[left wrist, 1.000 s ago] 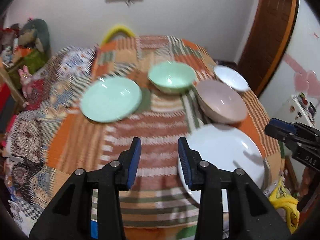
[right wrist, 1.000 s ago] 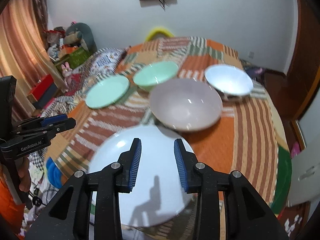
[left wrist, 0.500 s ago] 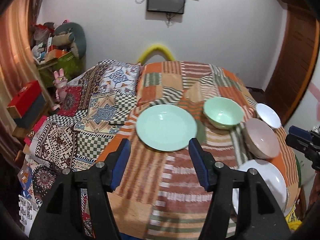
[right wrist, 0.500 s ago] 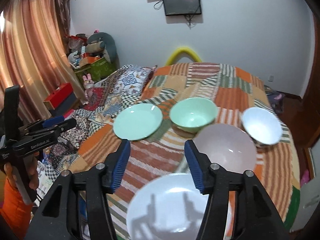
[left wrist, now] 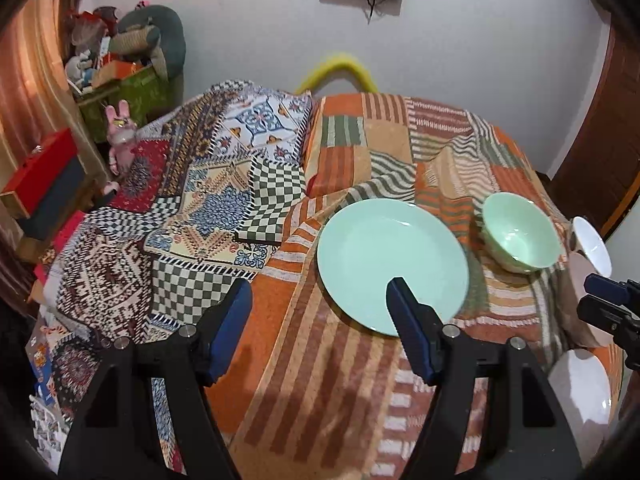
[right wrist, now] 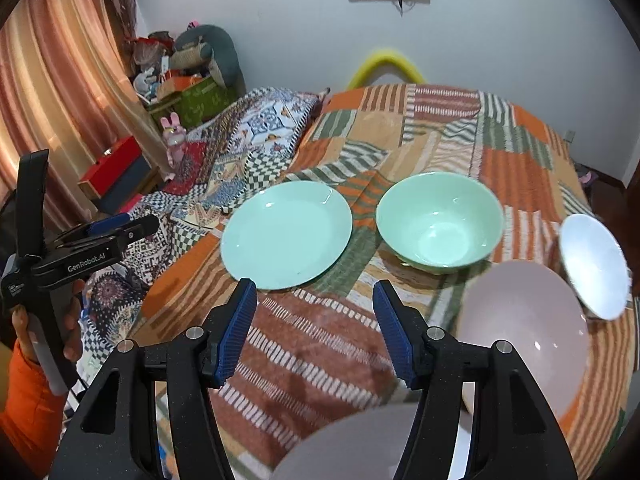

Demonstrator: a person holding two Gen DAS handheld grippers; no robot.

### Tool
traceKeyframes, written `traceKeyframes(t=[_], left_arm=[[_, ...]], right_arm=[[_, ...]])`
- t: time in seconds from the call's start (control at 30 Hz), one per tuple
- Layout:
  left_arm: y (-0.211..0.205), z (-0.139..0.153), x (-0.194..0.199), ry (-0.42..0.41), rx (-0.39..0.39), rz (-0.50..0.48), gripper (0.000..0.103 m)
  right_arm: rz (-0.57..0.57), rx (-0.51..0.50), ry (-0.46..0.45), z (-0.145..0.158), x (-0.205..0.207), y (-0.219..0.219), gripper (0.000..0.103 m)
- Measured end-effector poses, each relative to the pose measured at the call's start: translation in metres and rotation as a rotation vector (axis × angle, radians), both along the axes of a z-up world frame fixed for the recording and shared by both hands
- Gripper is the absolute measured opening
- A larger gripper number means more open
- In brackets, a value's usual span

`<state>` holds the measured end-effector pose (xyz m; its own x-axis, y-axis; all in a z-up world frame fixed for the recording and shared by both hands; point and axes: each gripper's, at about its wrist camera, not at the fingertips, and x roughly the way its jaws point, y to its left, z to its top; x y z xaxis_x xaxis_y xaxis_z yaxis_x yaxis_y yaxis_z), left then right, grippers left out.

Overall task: Organize plates and bowls
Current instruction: 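Move the right gripper toward the pale green plate rim, then close the right gripper on the pale green plate rim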

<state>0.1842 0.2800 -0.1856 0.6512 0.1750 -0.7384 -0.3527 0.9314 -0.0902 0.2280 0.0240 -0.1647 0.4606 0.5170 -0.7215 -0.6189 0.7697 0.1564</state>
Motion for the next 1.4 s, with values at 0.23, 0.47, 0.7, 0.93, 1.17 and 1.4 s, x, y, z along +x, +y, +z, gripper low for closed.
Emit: traceKeyframes(t=[0.23,0.47,0.7,0.93,1.17,1.4], left_arm=[[0.021,-0.037,0.044,0.048,-0.025,-0.007,0.069],[0.03,-0.065,0.072,0.06,-0.03,-0.053,0.069],[0.04,-0.085,0.091,0.074,-0.077,-0.082,0.058],[0.038,-0.105,0.105,0.112,-0.117,-0.122,0.033],[0.025,-0.104,0.107,0.117,-0.098,-0.141,0.028],[0.02,-0.099,0.094,0.128,-0.103,-0.146,0.028]], right_arm=[[0.011,-0.044,0.062,-0.027,0.036,0.03,0.057],[0.038,-0.097,0.103,-0.047,0.061,0.055,0.052],[0.034,-0.132,0.191,-0.072,0.086,0.072,0.041],[0.036,-0.198,0.248,-0.096,0.095,0.08,0.035],[0.047,-0.216,0.246,-0.097,0.097,0.08,0.026],[0.04,-0.18,0.266,-0.095,0.095,0.076,0.023]])
